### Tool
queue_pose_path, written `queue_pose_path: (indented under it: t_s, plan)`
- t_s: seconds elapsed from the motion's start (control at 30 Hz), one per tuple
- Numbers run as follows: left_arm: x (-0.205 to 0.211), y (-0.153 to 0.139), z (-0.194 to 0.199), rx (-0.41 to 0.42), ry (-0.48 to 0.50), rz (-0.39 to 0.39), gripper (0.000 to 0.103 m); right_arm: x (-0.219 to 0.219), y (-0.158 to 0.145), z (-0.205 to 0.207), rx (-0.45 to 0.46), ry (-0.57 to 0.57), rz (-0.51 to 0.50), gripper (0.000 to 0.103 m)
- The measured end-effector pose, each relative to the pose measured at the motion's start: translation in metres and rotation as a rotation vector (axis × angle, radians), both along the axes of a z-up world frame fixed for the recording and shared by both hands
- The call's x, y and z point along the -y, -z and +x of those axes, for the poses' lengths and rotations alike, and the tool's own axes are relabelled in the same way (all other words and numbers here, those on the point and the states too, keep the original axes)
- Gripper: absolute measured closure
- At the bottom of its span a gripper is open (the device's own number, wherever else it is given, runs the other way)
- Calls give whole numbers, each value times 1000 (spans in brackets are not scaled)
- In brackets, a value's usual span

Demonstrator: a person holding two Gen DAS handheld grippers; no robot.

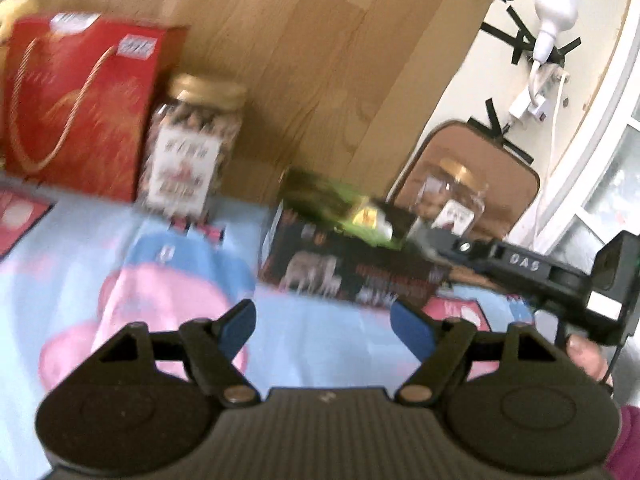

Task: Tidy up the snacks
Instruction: 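Lower the green packet into the black box and open the right gripper, then reach the left gripper down to the clear bag of seeds on the sheet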

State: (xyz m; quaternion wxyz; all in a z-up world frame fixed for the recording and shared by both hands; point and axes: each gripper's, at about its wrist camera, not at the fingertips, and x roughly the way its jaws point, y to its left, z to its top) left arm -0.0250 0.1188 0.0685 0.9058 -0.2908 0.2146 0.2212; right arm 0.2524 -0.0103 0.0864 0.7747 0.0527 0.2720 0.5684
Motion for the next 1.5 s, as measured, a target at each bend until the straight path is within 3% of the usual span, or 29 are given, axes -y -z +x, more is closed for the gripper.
queue_pose_path:
  t_s: [0.27, 0.37, 0.53, 0.63, 0.67, 0.7, 0.8, 0.93, 1.1, 1.3, 1.4, 1.5]
  plan:
    - [20, 23, -61, -29, -22, -46, 26, 17, 9, -11, -72, -35, 6, 75]
    - [26, 23, -73, -37, -24, -44, 26, -3, 3, -14, -49, -45, -8, 75]
    - [33, 19, -85, -21, -29, -32, 26, -52, 9, 6, -148, -41, -78, 83]
    - [31, 21, -85, -32, -35, -39, 26, -73, 12, 14, -186, -18, -103, 80]
    - [30, 22, -84, -33, -35, -44, 26, -80, 13, 17, -198, -26, -115, 83]
    - [30, 23, -84, -33, -36, -45, 26, -81, 14, 18, -208, -17, -113, 79]
    - [32, 26, -85, -26, -26, -48, 26, -65, 7, 12, -201, -25, -58, 79]
    - [34, 29, -83, -23, 8, -76, 26, -16, 5, -21, -184, -164, -17, 79]
    - [42, 35, -81, -15, 86, -143, 26, 52, 43, -71, -246, -326, -71, 79]
    - [63, 47, -81, -59, 137, -158, 26, 89, 85, -96, -318, -319, -135, 79]
    - [65, 61, -81, -87, 136, -206, 26, 91, 101, -95, -405, -309, -136, 79]
    - [71, 66, -84, -36, 138, -210, 26, 86, 112, -98, -502, -339, -112, 83]
